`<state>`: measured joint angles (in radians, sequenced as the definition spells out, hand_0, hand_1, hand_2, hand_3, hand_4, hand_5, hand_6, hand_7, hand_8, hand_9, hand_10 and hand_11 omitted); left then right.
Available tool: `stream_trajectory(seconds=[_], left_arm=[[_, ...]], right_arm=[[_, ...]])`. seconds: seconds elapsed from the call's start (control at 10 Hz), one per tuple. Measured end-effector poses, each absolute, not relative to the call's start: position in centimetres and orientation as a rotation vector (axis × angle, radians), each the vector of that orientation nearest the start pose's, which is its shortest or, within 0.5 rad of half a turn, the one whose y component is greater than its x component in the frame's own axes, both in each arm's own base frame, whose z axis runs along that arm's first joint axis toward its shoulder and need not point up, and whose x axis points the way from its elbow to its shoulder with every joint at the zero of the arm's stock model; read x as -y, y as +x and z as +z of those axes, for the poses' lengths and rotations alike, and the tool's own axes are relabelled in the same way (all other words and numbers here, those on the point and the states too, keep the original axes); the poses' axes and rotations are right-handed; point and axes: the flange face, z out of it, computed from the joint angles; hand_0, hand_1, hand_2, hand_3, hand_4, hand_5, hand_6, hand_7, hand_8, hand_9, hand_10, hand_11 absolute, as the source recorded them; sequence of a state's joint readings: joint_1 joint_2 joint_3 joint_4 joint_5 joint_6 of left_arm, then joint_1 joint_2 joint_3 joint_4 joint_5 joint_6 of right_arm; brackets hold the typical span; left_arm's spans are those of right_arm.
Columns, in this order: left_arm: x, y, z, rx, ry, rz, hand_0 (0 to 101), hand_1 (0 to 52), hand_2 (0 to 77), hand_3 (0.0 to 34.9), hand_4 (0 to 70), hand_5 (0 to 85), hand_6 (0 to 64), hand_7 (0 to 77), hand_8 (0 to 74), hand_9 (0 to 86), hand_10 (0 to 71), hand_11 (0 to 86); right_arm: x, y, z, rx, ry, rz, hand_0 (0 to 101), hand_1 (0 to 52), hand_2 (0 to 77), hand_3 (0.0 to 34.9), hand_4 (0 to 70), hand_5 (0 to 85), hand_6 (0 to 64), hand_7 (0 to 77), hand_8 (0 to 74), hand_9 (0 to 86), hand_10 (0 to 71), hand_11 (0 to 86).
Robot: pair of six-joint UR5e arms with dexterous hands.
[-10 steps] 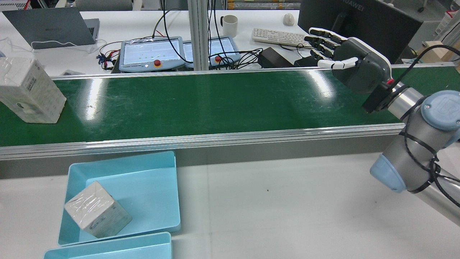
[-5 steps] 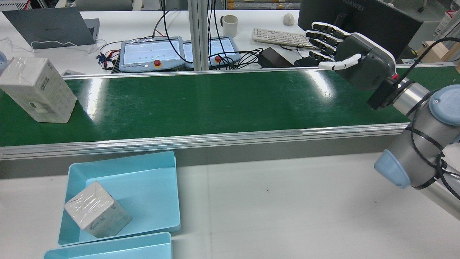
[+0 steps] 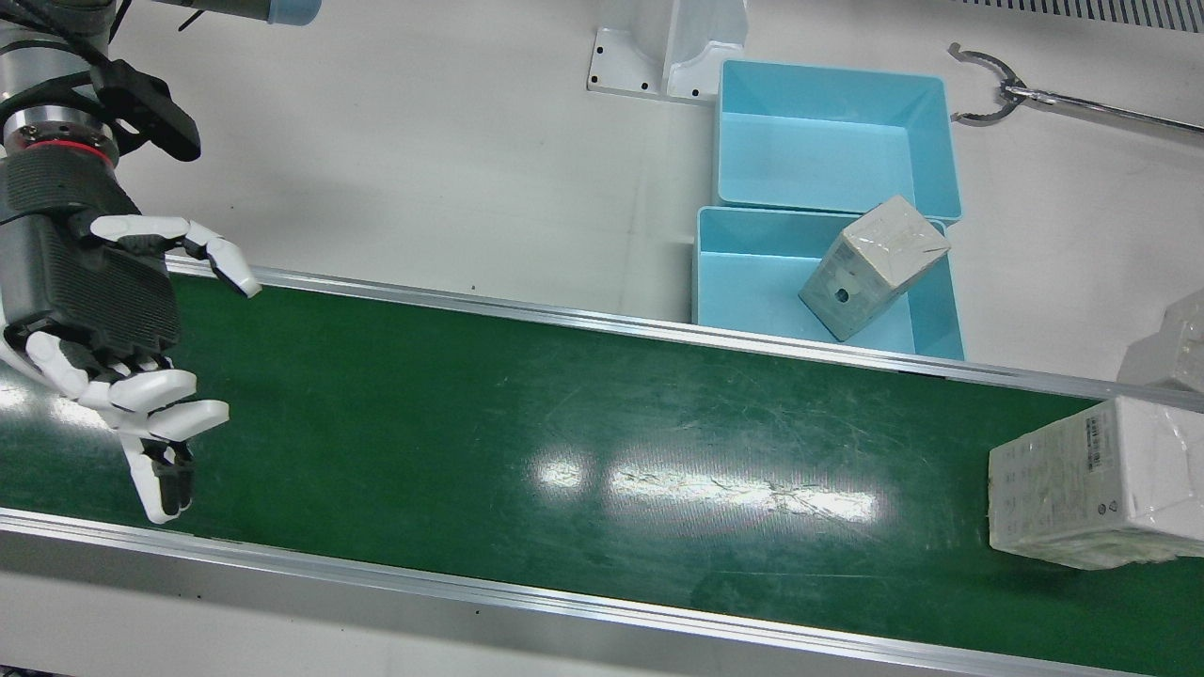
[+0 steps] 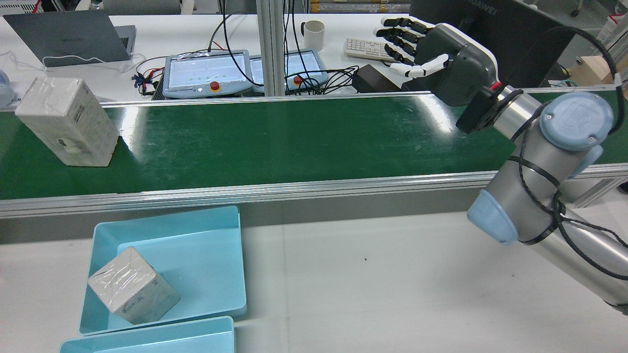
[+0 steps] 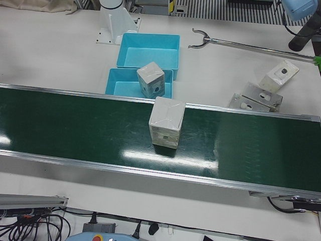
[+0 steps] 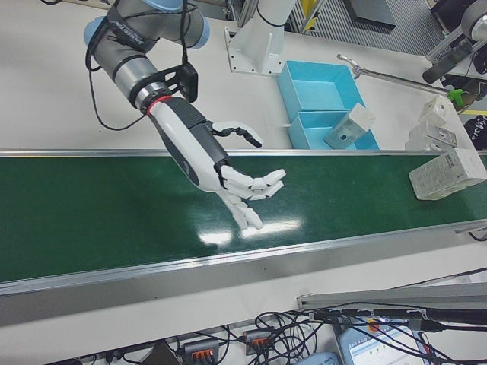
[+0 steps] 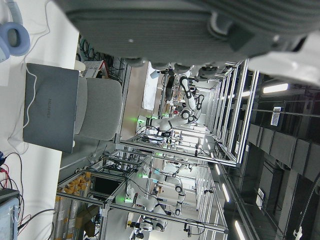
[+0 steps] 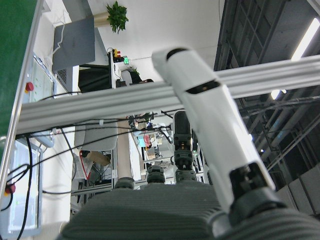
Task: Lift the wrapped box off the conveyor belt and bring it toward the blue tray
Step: 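Move the right hand along the belt toward the oncoming white box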
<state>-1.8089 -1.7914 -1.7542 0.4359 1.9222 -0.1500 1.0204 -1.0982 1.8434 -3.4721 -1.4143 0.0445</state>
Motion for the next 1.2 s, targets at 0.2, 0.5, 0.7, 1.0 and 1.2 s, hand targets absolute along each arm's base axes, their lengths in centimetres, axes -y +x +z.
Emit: stream_trajectory(seconds=[0.2, 0.5, 0.7, 1.0, 1.2], left_arm=[[50.5, -22.5, 52.6, -2.191, -0.303, -2.279, 0, 0.0, 1.1, 0.0, 0.0, 1.1, 0.0, 0.5, 0.5, 0.0, 0.5, 0.0], [50.5, -22.5, 52.6, -2.191, -0.303, -2.279, 0, 0.0, 1.1, 0.0, 0.0, 1.1, 0.0, 0.5, 0.5, 0.0, 0.5, 0.0], [50.5, -22.5, 52.6, -2.191, -0.303, -2.279, 0, 0.0, 0.5, 0.0, 0.0, 1.1, 0.0, 0.5, 0.5, 0.0, 0.5, 0.0], [50.5, -22.5, 52.6, -2.191, -0.303, -2.279, 0, 0.0, 1.1, 0.0, 0.0, 1.1, 0.0, 0.5, 0.5, 0.0, 0.5, 0.0], [50.5, -22.5, 52.6, -2.191, -0.303, -2.279, 0, 0.0, 1.1, 0.0, 0.0, 1.1, 0.0, 0.5, 0.5, 0.0, 0.5, 0.0]], right_arm=[[59.6, -24.9, 30.0, -2.654, 0.703, -1.785, 58, 26.7, 27.8, 7.6, 22.4, 29.5, 10.4, 31.6, 1.1, 7.6, 0.0, 1.1], [60.0, -30.8, 27.1, -2.663, 0.614, -1.79, 54, 21.8, 21.3, 5.9, 20.2, 32.2, 10.4, 30.5, 1.1, 5.4, 0.0, 1.1], [59.9, -34.8, 26.8, -2.653, 0.579, -1.837, 51, 17.5, 17.5, 4.8, 21.3, 36.0, 11.4, 34.9, 1.1, 8.2, 0.0, 1.1], [59.4, -37.7, 26.4, -2.647, 0.563, -1.907, 51, 15.3, 14.2, 7.9, 17.5, 30.0, 8.7, 28.9, 1.1, 5.4, 0.0, 1.1], [58.8, -37.4, 26.2, -2.642, 0.552, -1.939, 49, 12.5, 9.3, 10.8, 17.5, 31.1, 8.2, 29.5, 1.1, 5.4, 0.0, 1.1]])
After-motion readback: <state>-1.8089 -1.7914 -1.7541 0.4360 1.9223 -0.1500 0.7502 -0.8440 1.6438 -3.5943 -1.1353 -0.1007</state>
